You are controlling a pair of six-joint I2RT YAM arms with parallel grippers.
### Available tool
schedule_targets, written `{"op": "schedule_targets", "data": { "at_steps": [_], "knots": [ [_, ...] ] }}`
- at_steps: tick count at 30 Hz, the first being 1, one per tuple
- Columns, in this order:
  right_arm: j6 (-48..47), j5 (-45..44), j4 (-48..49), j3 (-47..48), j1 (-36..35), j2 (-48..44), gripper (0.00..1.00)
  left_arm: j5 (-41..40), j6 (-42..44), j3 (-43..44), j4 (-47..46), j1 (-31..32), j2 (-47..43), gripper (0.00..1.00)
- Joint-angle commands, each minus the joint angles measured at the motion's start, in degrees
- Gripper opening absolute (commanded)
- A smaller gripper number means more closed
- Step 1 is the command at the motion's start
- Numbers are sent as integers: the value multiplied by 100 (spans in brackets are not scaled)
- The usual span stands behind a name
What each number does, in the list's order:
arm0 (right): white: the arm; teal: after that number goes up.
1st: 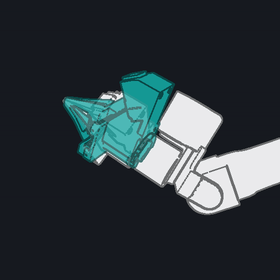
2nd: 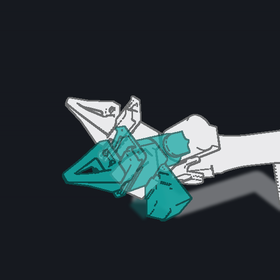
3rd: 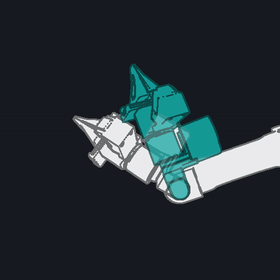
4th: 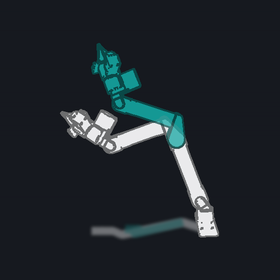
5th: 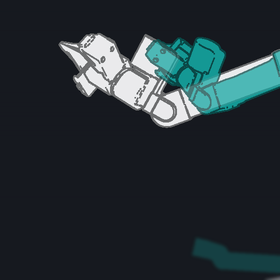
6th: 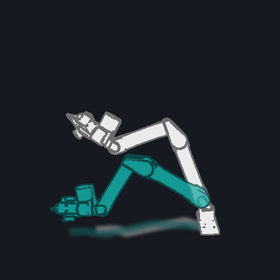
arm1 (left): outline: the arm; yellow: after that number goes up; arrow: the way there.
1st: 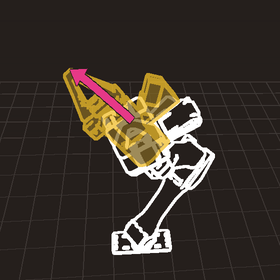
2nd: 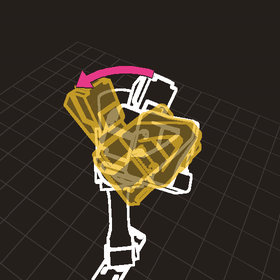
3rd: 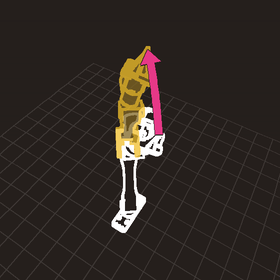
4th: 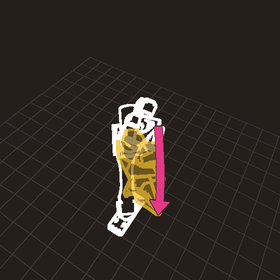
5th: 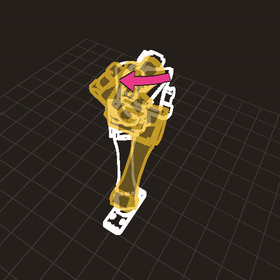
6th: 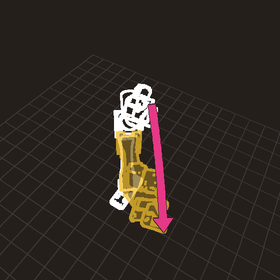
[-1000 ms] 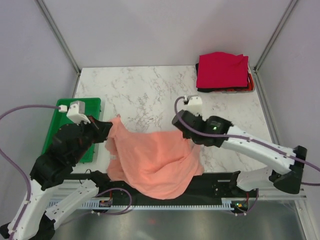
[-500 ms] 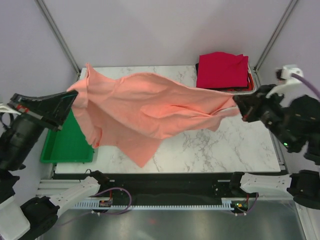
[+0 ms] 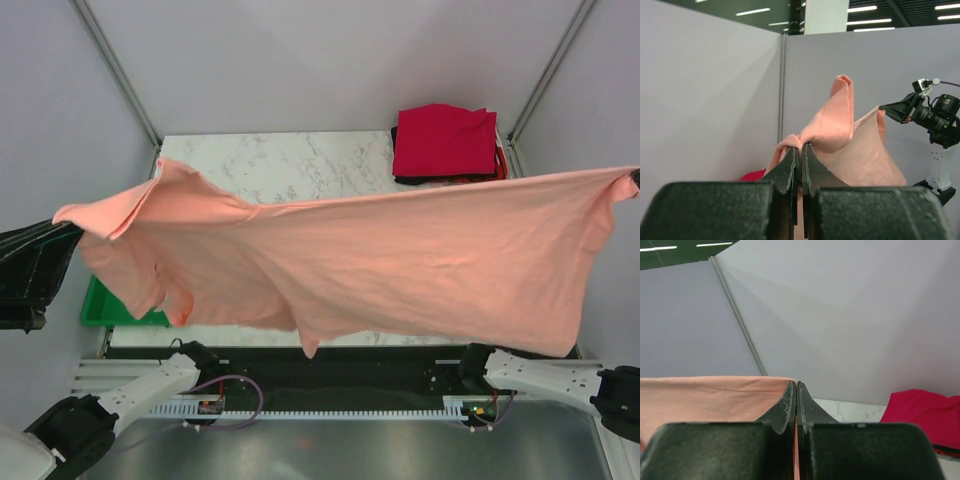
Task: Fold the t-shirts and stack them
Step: Flatten the tshirt out
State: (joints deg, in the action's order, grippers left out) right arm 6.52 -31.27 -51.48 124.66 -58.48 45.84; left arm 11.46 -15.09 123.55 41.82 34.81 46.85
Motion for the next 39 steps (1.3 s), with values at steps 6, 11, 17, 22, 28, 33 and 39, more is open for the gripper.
{"op": "schedule_targets", "data": {
  "at_steps": [6,11,17,22,28,33,39],
  "knots": [
    [-1161,-2002,481,87,144,1599,0,-319,753,355,-737,-27,1315,2],
    [-1015,-3641,885,-1206,379,2577,0,-1537,972,-146,-580,-35,2142,2],
    [470,-1657,1368,-3209,2646,3287,0,-282,35,-1172,-331,-1797,3643,2],
    [877,-103,1668,-3276,3949,5054,86,-373,-379,-1108,-81,-2478,5961,74],
    [648,182,1562,-3024,4029,5594,98,-688,-891,-222,885,-2646,6980,100],
    [1025,971,1940,-4315,4028,4768,98,-716,-1074,-2688,-287,-2567,5626,97],
    [1641,1614,2107,-5380,4037,4723,98,-646,-1575,-5282,-1483,-2461,4334,93]
  ]
}}
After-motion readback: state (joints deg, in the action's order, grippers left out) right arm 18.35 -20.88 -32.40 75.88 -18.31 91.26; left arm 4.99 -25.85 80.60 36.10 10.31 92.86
